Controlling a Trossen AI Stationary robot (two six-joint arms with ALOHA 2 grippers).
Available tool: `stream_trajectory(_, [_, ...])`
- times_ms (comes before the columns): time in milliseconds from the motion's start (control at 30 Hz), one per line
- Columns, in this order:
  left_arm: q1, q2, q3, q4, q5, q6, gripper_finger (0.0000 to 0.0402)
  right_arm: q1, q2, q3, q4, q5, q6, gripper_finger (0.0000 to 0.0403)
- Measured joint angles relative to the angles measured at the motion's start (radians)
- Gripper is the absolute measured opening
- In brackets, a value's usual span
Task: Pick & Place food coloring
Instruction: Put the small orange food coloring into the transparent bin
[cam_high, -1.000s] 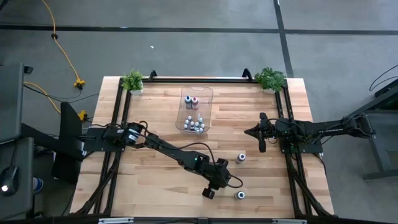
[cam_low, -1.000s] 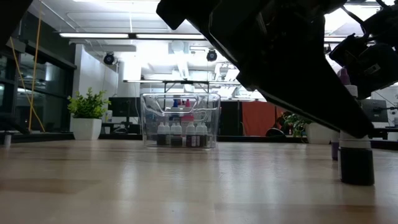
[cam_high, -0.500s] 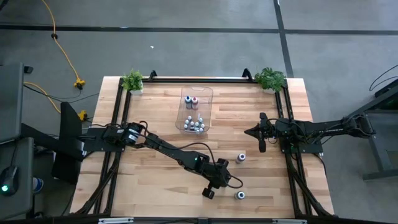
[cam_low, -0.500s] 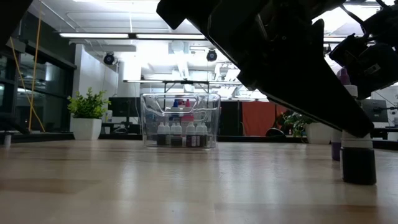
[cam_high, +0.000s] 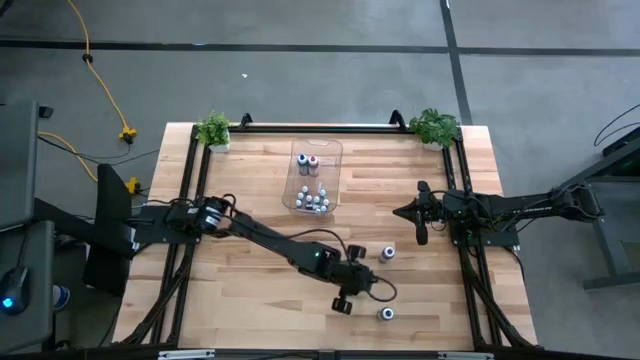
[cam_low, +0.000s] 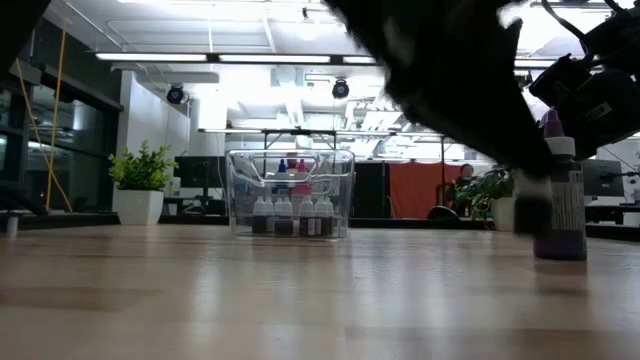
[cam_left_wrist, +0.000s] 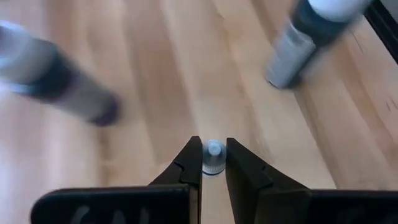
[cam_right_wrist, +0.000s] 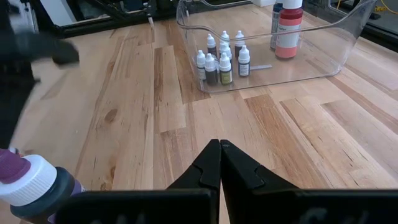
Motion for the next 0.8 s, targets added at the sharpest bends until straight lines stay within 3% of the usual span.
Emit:
stream_trajectory(367, [-0.029, -0.006, 0.131, -0.175, -0.262, -0.173, 0.0033, 0.0, 0.0, 0.0, 0.0, 0.0, 0.0, 0.0])
stream_trajectory(800, [-0.028, -0.105, 0.142, -0.472, -0.581, -0.37, 0.0033, 0.0, 0.0, 0.0, 0.0, 0.001, 0.0, 0.0])
